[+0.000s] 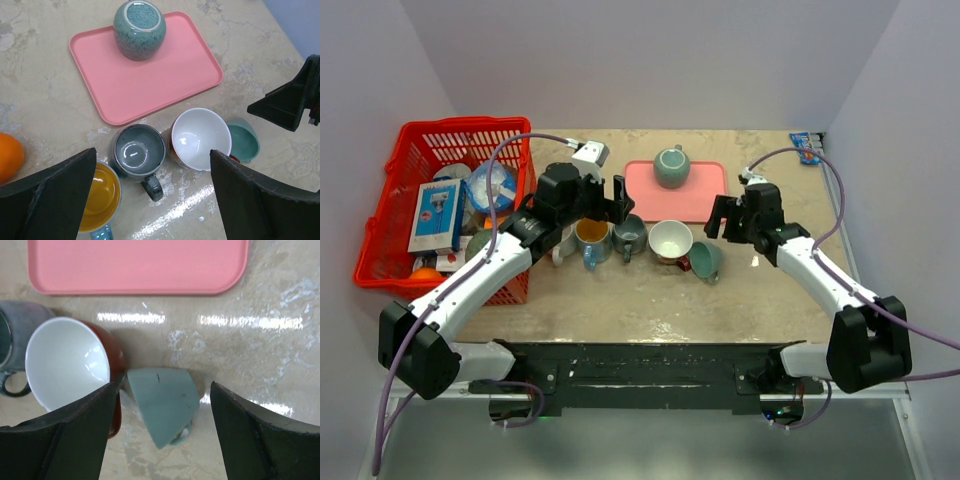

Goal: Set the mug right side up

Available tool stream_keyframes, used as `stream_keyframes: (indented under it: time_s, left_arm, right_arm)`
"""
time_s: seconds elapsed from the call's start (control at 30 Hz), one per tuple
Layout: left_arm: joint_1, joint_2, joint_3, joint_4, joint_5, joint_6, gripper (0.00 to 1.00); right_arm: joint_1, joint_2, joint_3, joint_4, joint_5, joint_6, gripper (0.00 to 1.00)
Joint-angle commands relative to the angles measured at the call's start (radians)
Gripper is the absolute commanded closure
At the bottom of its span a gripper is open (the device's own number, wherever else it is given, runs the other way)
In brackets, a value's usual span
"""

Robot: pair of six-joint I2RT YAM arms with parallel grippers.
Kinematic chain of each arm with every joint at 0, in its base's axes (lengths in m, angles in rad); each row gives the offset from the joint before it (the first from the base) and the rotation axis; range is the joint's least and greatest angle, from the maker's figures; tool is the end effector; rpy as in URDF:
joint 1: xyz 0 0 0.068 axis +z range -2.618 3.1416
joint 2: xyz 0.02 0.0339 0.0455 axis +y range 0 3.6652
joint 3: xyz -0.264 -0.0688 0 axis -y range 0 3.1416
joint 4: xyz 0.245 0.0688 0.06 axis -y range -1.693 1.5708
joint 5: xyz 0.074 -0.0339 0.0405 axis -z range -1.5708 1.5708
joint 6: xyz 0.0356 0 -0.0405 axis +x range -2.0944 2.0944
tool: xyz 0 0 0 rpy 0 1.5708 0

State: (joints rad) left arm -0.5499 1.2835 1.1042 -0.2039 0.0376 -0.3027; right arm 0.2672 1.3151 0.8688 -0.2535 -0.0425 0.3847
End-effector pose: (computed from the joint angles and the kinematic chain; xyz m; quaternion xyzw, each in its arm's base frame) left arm 0.2539 -0.1572 0.3411 0.1126 0.8211 -0.2455 0.5029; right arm 0.2735 0.0764 0.2467 0.0443 0.9054 0.1533 0.3934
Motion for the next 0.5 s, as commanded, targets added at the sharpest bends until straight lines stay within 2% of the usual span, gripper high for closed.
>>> stream_keyframes:
  time_s: [0.0,0.23,0.47]
  left_arm:
    - [0.005,-0.006,0.020,0.035,0.005,0.005,0.01]
    - [0.005,-0.001,0.017,0.032,0.018,0.004,0.01]
    - [0.005,-0.007,0.008,0.023,0.018,0.008,0.01]
  right_arm:
    - [0.023,-0.027,-0.013,-0.095,-0.039,-0.047,0.23]
    - [0.128,0.018,-0.042,-0.110,0.056,-0.033,0.27]
    - [0.136,0.087,-0.057,-0.084,0.125,0.052,0.36]
